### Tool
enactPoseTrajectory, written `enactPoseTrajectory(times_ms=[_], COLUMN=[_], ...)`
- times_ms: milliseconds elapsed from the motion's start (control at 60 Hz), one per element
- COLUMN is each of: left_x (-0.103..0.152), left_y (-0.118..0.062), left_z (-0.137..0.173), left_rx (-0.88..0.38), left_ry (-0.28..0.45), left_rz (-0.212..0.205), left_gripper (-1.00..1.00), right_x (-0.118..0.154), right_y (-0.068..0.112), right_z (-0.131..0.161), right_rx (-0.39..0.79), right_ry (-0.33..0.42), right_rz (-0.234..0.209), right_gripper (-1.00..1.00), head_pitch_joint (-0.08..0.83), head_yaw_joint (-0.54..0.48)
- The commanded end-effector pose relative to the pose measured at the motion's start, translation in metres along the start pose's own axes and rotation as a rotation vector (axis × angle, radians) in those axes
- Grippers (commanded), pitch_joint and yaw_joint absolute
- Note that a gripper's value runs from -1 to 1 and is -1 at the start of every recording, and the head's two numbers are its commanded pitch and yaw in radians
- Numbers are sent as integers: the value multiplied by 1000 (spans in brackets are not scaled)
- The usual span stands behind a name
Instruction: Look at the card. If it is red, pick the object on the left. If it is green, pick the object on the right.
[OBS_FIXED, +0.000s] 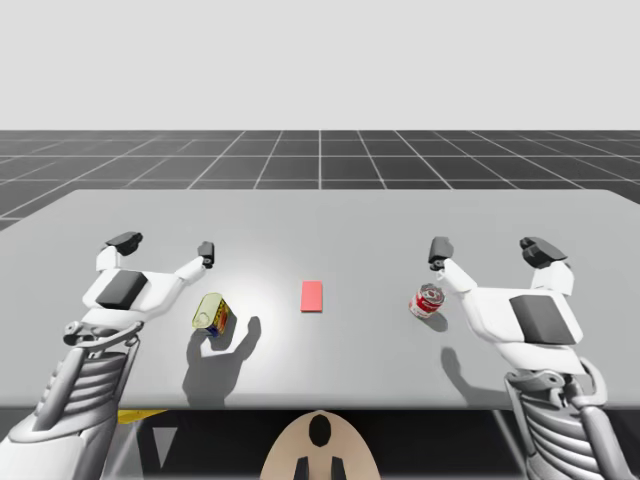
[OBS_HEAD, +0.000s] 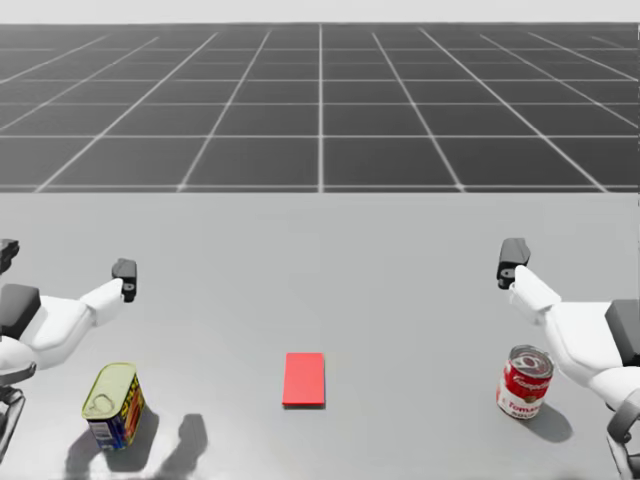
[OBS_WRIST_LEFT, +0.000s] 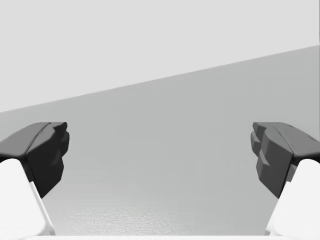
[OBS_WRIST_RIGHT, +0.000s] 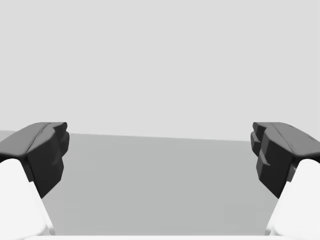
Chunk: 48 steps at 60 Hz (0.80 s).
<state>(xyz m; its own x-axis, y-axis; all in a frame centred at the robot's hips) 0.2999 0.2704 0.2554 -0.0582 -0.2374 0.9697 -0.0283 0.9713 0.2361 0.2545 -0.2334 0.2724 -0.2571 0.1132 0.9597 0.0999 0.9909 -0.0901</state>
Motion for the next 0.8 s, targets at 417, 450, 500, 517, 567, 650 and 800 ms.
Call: enactPoseTrajectory(times_ms=[417, 450, 500, 517, 567, 650, 800], left_x=[-1, -1, 0, 0, 0, 0, 0], left_y=[-2, -2, -2, -2, -2, -3, -4], left_z=[-2, -2, -1, -1, -1, -1, -1], left_rx=[-11, -11, -11, -11, -11, -10, -10], left_ry=[3, 3, 3, 2, 3, 2, 4], left_rz=[-13, -13, -12, -12, -12, -12, -9], left_gripper=[-1000, -1000, -1000, -1000, -1000, -1000, -1000], right_x=[-2, -2, -2, -2, -3, -2, -2], right_y=[4, 4, 4, 4, 4, 4, 4], right_z=[1, 1, 1, 1, 1, 1, 2], right_rx=[11, 13, 15, 15, 16, 18, 22], right_ry=[18, 19, 19, 19, 19, 16, 11], right_rz=[-28, -29, -28, -27, -27, -25, -20], right_gripper=[-1000, -1000, -1000, -1000, -1000, -1000, -1000], head_pitch_joint=[671, 676, 680, 682, 683, 683, 684], head_yaw_joint=[22, 21, 21, 22, 23, 28, 99])
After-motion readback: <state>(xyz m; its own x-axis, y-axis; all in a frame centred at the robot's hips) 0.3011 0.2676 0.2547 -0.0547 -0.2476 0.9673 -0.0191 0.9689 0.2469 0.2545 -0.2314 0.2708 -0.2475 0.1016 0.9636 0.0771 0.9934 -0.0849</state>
